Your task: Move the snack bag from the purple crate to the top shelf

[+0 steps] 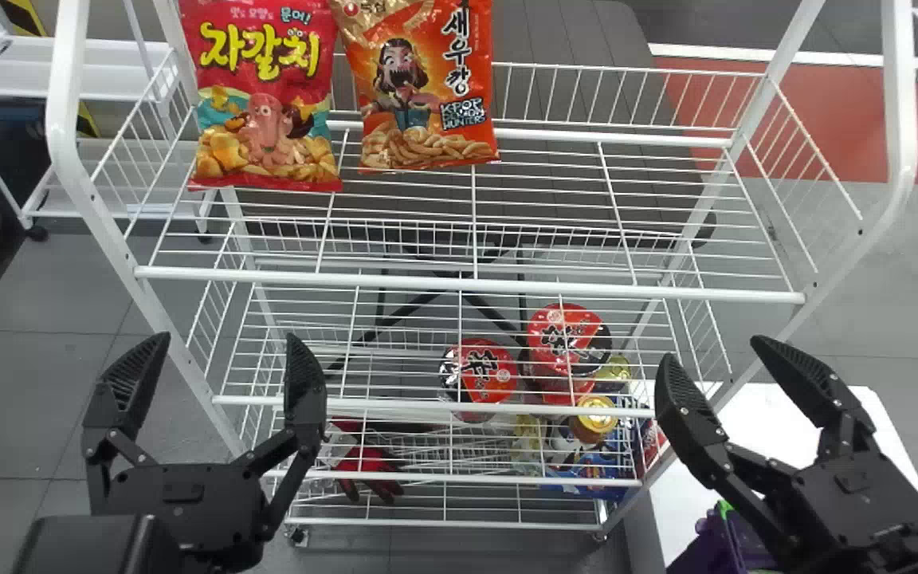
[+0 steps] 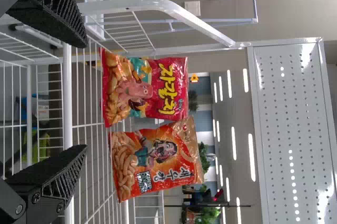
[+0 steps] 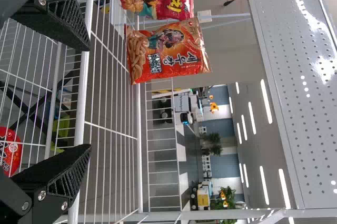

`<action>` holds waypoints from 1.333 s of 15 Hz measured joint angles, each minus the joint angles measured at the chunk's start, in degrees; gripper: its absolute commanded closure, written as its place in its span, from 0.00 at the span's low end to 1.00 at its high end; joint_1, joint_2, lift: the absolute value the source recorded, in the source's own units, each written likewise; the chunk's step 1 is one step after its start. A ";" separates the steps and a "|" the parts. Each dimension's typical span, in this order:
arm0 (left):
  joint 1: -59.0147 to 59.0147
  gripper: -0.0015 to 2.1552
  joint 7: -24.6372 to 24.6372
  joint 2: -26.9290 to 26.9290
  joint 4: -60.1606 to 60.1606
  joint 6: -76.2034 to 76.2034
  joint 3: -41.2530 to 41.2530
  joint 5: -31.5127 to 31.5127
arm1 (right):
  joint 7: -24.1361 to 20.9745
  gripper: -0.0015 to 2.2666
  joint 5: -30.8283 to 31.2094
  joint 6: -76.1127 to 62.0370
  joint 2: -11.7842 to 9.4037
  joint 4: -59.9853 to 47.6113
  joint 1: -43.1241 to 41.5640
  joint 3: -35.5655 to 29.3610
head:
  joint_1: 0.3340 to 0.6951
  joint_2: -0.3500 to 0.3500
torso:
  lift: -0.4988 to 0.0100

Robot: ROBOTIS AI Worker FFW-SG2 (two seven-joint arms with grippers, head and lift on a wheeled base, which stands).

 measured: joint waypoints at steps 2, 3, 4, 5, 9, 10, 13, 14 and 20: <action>-0.02 0.07 -0.03 -0.02 0.14 -0.32 -0.06 0.02 | 0.31 0.08 -0.42 -0.48 -0.05 0.18 -0.01 -0.24 | 1.00 0.40 | 0.72; -0.03 0.07 -0.01 -0.03 0.25 -0.54 -0.08 0.03 | 0.43 0.08 -0.74 -0.69 -0.07 0.31 -0.04 -0.37 | 1.00 0.40 | 0.71; -0.03 0.07 -0.07 -0.01 0.31 -0.64 -0.12 0.03 | 0.44 0.08 -0.91 -0.75 -0.10 0.40 -0.07 -0.45 | 1.00 0.40 | 0.70; -0.03 0.07 -0.13 0.02 0.33 -0.67 -0.16 0.02 | 0.44 0.08 -1.00 -0.75 -0.16 0.47 -0.09 -0.48 | 1.00 0.40 | 0.70; -0.03 0.07 0.00 0.22 0.28 -0.82 -0.64 -0.03 | 0.44 0.08 -1.21 -1.35 -0.39 0.53 -0.07 -0.52 | 1.00 0.39 | 0.66; -0.03 0.07 0.00 0.27 0.25 -0.85 -0.68 -0.03 | 0.44 0.08 -1.25 -1.47 -0.41 0.53 0.00 -0.59 | 1.00 0.38 | 0.66; 0.10 0.07 0.09 0.32 -0.02 -1.00 -0.78 -0.01 | 0.44 0.08 -1.29 -1.58 -0.50 0.40 0.23 -0.80 | 1.00 0.38 | 0.63; 0.16 0.07 0.19 0.34 -0.06 -1.18 -0.80 -0.01 | 0.44 0.08 -1.29 -1.58 -0.50 0.37 0.29 -0.82 | 1.00 0.38 | 0.62; 0.24 0.07 0.13 0.34 0.14 -1.40 -0.87 -0.02 | 0.44 0.08 -1.29 -1.58 -0.42 0.27 0.43 -0.85 | 1.00 0.38 | 0.58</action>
